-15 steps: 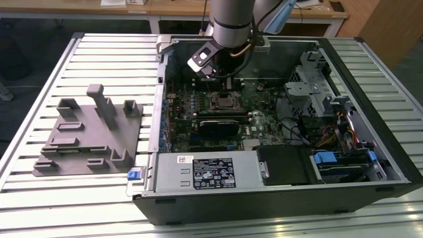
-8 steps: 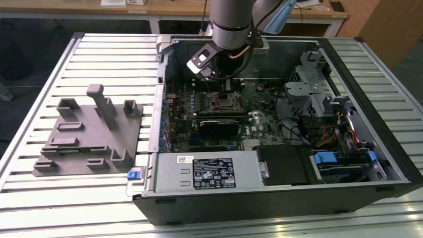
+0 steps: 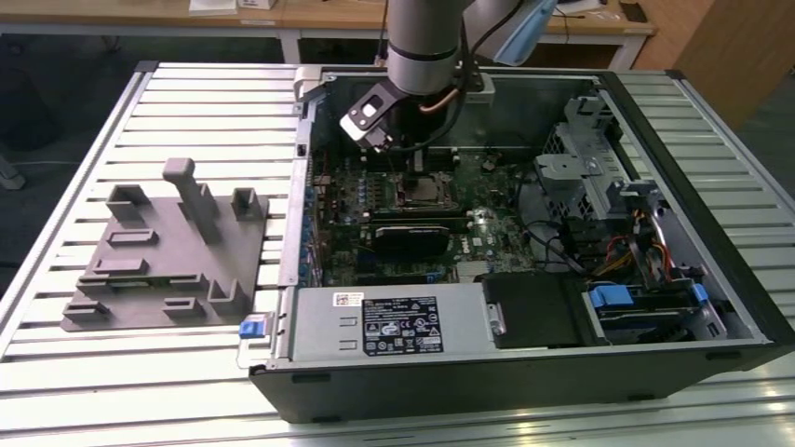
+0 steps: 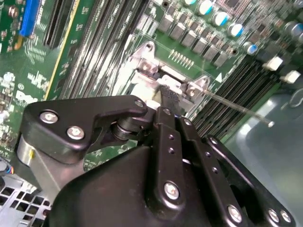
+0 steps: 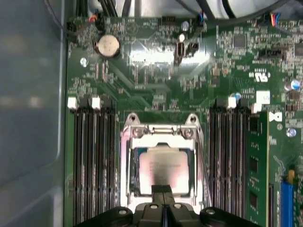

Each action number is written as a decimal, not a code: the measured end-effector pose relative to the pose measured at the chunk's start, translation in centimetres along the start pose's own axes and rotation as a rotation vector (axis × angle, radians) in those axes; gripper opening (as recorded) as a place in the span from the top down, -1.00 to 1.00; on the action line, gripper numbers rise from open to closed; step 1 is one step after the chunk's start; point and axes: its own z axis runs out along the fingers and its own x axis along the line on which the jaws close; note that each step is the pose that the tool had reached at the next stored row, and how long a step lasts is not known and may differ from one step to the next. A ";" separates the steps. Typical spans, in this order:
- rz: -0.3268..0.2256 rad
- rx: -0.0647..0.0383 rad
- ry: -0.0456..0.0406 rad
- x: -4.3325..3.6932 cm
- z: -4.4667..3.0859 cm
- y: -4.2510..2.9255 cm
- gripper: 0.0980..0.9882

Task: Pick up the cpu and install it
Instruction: 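Close the cpu cover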

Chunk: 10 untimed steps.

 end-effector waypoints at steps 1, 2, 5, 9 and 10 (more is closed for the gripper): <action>0.000 0.000 0.0000 0.00 0.01 -0.03 0.98; 0.000 0.000 0.0000 0.00 0.04 -0.03 0.98; 0.000 0.000 -0.0001 0.00 0.19 -0.04 0.98; 0.000 0.000 -0.0002 -0.01 0.49 -0.04 0.98; 0.000 0.000 -0.0001 -0.01 0.60 -0.05 0.98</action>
